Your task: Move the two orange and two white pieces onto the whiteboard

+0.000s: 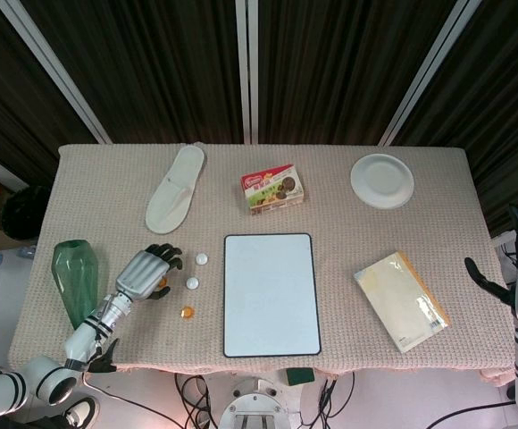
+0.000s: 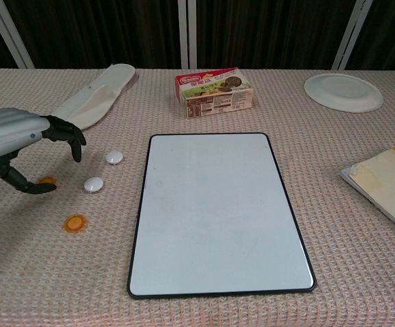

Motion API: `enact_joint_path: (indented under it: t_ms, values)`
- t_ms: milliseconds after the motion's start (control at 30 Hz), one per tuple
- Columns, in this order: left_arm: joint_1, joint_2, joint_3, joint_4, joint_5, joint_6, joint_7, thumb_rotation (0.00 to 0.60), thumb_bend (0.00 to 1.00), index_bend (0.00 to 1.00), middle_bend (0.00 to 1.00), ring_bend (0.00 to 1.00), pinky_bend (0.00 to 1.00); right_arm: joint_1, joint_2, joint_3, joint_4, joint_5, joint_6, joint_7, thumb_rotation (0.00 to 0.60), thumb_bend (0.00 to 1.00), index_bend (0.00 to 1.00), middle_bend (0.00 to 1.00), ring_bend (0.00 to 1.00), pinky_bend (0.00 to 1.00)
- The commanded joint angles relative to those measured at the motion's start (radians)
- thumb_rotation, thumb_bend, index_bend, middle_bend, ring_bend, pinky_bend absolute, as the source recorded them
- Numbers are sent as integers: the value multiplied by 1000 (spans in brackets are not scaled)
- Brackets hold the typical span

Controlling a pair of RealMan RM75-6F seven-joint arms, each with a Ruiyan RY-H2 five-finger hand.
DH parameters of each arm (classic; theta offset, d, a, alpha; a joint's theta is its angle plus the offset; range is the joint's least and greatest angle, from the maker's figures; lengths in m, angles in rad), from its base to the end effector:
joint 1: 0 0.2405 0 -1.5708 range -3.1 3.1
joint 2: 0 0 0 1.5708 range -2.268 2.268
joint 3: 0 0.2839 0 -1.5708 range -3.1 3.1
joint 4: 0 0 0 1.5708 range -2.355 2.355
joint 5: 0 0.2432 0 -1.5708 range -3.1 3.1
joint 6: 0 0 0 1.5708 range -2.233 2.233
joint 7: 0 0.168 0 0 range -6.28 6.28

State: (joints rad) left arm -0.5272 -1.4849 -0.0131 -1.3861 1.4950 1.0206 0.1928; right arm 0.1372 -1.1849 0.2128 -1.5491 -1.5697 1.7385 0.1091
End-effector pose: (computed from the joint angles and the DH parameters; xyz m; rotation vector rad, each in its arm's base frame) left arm -0.2558 0.3191 -0.0493 -2.0147 -0.8219 -0.8199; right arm -0.3020 -0.2510 0.1868 1.1846 -0.6136 1.3239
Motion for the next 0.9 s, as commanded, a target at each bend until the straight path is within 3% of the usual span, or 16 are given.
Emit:
enact_joint_path:
  t_ms: [33, 367, 900]
  values:
    - [-2, 9, 6, -13, -47, -37, 57, 600, 220, 374, 223, 181, 251, 1, 0, 0, 1, 6, -8, 1, 600, 196, 0, 0, 0, 0]
    - [11, 57, 16, -75, -124, -56, 149, 600, 220, 382, 223, 181, 239, 7, -14, -7, 2, 4, -29, -17, 600, 196, 0, 0, 0, 0]
    - [13, 30, 21, -37, -103, -37, 74, 600, 239, 389, 223, 181, 240, 4, -16, -15, -1, 13, -50, -37, 600, 200, 0, 0, 0, 0]
